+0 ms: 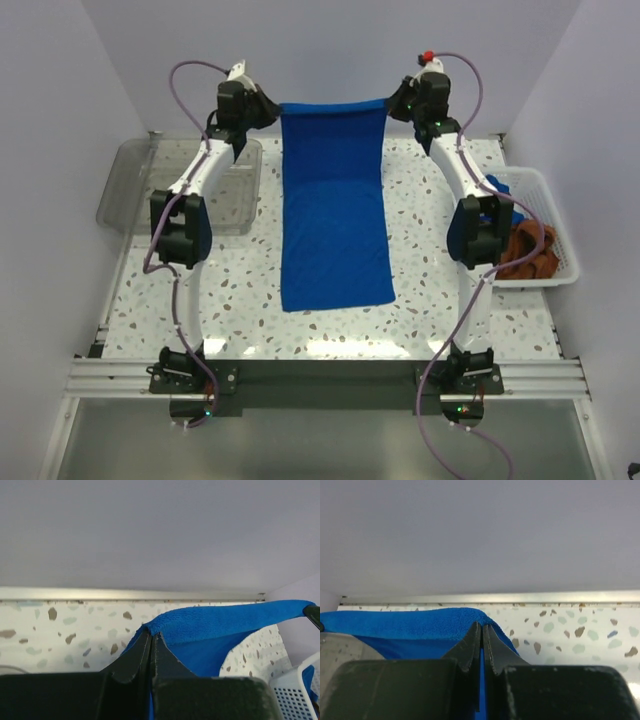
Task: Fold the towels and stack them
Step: Flatten out the crumpled towel, then fold the towel
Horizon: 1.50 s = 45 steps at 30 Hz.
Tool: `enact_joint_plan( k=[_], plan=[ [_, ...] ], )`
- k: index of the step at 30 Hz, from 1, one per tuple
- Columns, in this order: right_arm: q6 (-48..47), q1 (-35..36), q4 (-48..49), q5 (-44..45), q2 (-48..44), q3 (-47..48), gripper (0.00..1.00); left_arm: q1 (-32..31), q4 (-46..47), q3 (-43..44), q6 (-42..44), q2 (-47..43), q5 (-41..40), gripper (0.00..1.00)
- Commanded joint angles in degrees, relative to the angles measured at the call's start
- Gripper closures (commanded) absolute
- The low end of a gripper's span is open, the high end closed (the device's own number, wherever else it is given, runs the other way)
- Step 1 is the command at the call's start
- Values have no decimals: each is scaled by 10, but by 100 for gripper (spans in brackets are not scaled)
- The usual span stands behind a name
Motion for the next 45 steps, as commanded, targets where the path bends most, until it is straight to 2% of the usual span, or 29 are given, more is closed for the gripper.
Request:
enact_joint_plan(
  k=[1, 8, 14, 20, 26, 30, 40, 45],
  plan=[
    [11, -6, -27, -29, -72, -67, 100, 8, -17, -49, -15, -57, 30, 100],
    [40, -6, -139, -45, -180, -189, 100, 7, -145, -138, -55, -138, 77, 100],
    [50, -6, -208, -45, -268, -298, 100, -10, -195, -280, -52, -254, 39, 100],
    [58, -5, -232, -67, -354, -437, 100, -49, -210, -425, -57, -351, 21, 100],
    [55, -3, -240, -75, -426, -542, 100, -82, -219, -517, -66, -408, -9, 100],
    [54, -3, -240, -64, -447, -581, 100, -83, -223, -544, -67, -433, -21, 100],
    [48, -3, -293, -70, -501, -553, 100, -84, -288, -514, -52, -481, -36, 100],
    [62, 3, -296, -116, -556, -640, 100, -96, -305, -578, -59, -523, -28, 100]
  ],
)
